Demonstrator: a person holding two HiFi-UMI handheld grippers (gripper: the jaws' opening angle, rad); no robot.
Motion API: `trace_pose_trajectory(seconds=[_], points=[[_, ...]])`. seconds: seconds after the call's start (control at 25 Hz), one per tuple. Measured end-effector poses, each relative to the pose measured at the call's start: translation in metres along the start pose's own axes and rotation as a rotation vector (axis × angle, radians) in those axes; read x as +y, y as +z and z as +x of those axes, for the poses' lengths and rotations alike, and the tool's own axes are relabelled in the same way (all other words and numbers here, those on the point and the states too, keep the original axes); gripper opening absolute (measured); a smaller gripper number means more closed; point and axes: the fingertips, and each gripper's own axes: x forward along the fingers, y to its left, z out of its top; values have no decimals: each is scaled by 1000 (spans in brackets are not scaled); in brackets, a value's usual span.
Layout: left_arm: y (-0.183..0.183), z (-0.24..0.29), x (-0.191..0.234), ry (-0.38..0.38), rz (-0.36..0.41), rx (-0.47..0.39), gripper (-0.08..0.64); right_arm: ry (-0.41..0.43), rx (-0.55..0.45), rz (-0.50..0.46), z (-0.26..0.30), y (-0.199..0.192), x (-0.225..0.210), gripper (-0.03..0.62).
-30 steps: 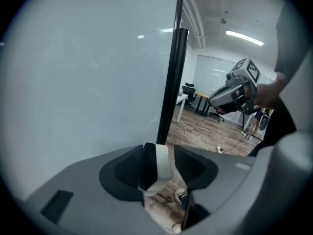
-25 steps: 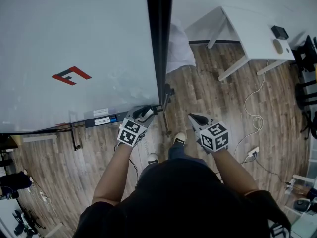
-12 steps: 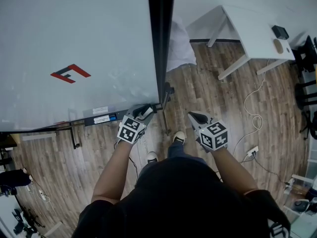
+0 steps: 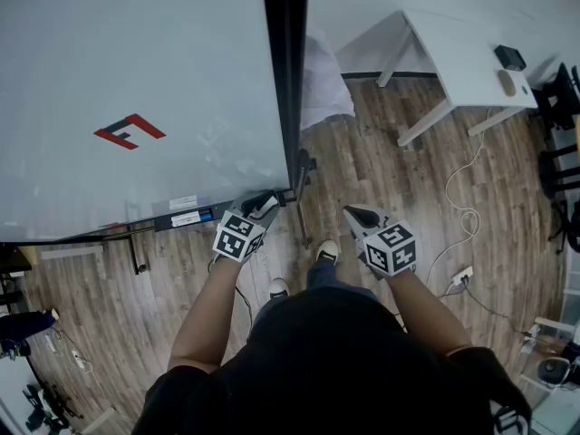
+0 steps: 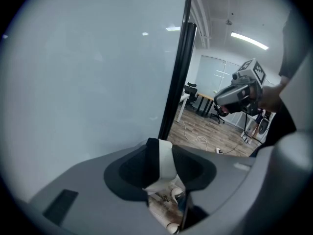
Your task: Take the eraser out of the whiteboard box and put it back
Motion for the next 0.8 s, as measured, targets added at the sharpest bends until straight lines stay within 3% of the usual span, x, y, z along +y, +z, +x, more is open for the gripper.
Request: trace_pose_trajectory(seconds=[0.8], points=[[12,-15,-4,6,9,-25,160,-6,-12,-13,-9,0,10,-6]])
